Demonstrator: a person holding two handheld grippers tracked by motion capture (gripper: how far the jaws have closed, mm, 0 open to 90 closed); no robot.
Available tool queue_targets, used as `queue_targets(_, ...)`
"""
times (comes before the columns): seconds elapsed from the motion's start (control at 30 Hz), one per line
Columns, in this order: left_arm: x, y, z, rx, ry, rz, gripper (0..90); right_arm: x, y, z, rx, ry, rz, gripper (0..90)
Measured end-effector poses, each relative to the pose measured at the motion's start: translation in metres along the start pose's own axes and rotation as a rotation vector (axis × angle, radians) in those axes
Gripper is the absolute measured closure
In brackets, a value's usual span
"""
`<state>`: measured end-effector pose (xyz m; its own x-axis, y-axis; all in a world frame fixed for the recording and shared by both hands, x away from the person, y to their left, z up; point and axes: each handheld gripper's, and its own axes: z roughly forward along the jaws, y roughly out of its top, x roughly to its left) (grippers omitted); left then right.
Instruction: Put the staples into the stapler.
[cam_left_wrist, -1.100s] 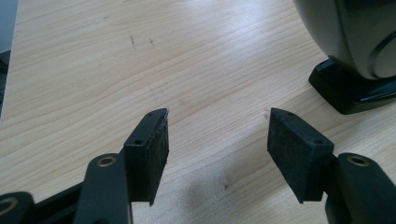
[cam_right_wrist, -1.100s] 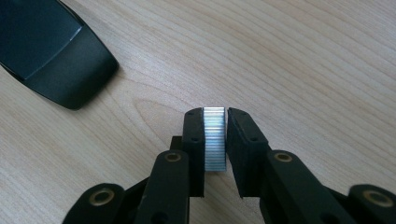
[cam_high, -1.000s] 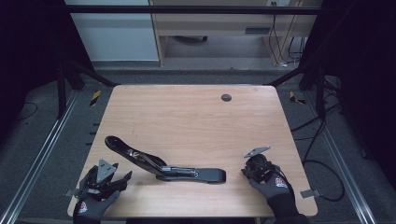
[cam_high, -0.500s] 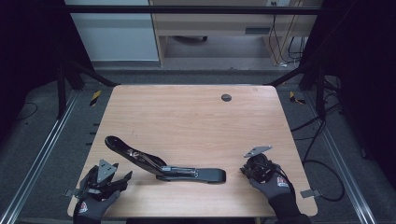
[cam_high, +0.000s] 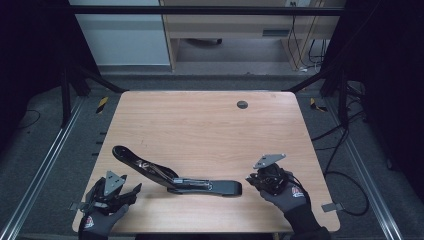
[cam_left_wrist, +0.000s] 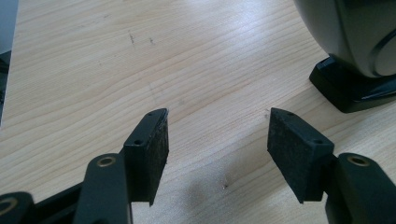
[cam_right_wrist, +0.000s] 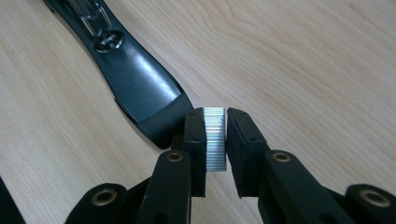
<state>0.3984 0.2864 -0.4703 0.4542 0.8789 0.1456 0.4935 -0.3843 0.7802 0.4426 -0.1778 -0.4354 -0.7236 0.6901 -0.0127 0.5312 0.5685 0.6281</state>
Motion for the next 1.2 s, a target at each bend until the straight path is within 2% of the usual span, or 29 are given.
queue_targets(0.73, 0.0, 0.0, 0.001, 0.003, -0.006, -0.011, 38.3, 0.015, 0.039, -0.01, -0.114, 0.081, -0.099, 78.6)
queue_targets(0.97, 0.001, -0.001, 0.001, 0.002, -0.006, -0.012, 38.3, 0.02, 0.057, -0.004, -0.139, 0.117, -0.127, 78.6)
queue_targets(1.2, 0.0, 0.0, 0.001, 0.003, -0.007, -0.01, 38.3, 0.022, 0.067, 0.002, -0.149, 0.144, -0.148, 78.5)
